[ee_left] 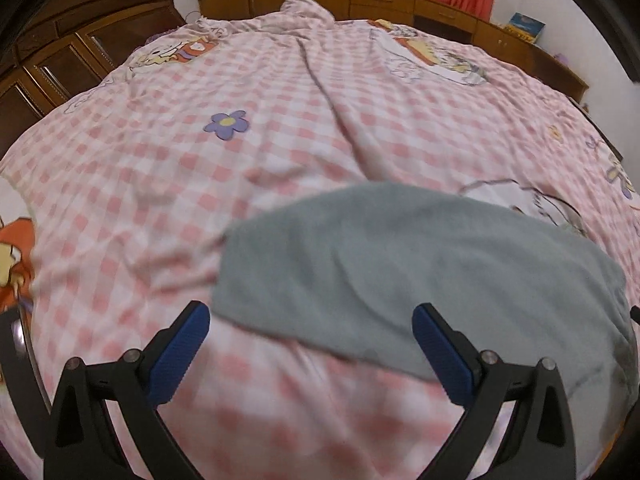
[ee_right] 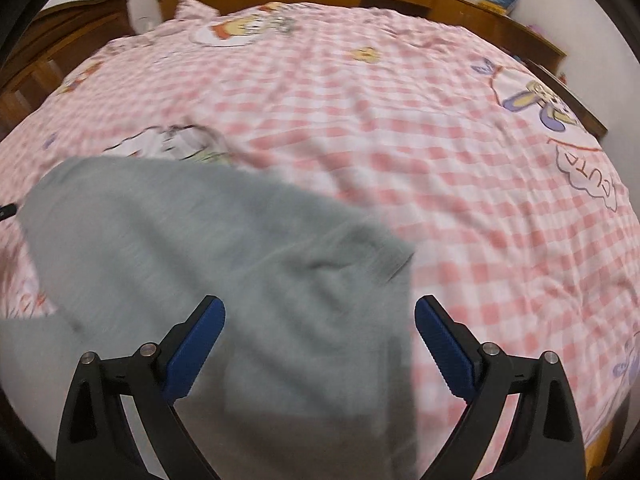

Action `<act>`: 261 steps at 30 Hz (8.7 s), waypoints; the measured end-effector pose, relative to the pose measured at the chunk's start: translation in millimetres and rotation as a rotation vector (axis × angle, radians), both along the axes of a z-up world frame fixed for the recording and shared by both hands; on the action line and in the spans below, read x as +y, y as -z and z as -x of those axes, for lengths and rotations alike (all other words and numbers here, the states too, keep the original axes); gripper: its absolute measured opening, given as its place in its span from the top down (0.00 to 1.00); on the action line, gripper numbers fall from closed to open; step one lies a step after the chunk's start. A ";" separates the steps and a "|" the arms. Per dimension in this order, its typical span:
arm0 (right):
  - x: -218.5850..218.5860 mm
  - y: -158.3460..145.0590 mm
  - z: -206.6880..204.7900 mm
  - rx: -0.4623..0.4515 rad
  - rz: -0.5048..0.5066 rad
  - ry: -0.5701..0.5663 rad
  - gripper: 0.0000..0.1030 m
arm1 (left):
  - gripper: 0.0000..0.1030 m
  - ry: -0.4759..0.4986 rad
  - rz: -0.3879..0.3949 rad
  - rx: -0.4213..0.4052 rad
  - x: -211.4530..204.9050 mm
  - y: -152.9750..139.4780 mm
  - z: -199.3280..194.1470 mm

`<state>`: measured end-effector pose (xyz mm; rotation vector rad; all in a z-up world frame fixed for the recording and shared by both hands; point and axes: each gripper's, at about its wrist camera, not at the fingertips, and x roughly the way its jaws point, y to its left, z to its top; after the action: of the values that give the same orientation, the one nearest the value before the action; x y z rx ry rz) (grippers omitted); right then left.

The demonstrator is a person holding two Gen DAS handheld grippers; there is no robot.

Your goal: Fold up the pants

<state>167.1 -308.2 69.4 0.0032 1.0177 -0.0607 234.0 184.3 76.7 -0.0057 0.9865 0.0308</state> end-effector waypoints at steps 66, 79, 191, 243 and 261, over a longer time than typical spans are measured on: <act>-18.4 -36.4 74.5 -0.172 -0.227 -0.140 0.80 | 0.87 0.105 0.205 -0.215 10.7 -48.0 120.7; 0.2 6.6 140.1 -0.076 -0.153 -0.201 0.79 | 0.85 -0.003 0.223 -0.170 23.5 -4.1 204.6; -36.4 18.1 168.2 0.017 -0.418 -0.092 0.79 | 0.94 0.082 0.370 -0.016 -122.9 13.3 239.0; -60.8 6.4 200.1 -0.140 -0.630 0.305 0.86 | 0.91 0.117 0.418 0.096 -129.1 49.5 293.2; -59.7 33.7 195.8 -0.039 -0.610 0.284 0.84 | 0.64 0.010 0.477 0.055 -109.5 52.3 285.0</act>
<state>-28.7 -368.0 35.7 0.7023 0.9579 -0.0068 -51.0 74.8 24.4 -0.4395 1.0299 -0.2150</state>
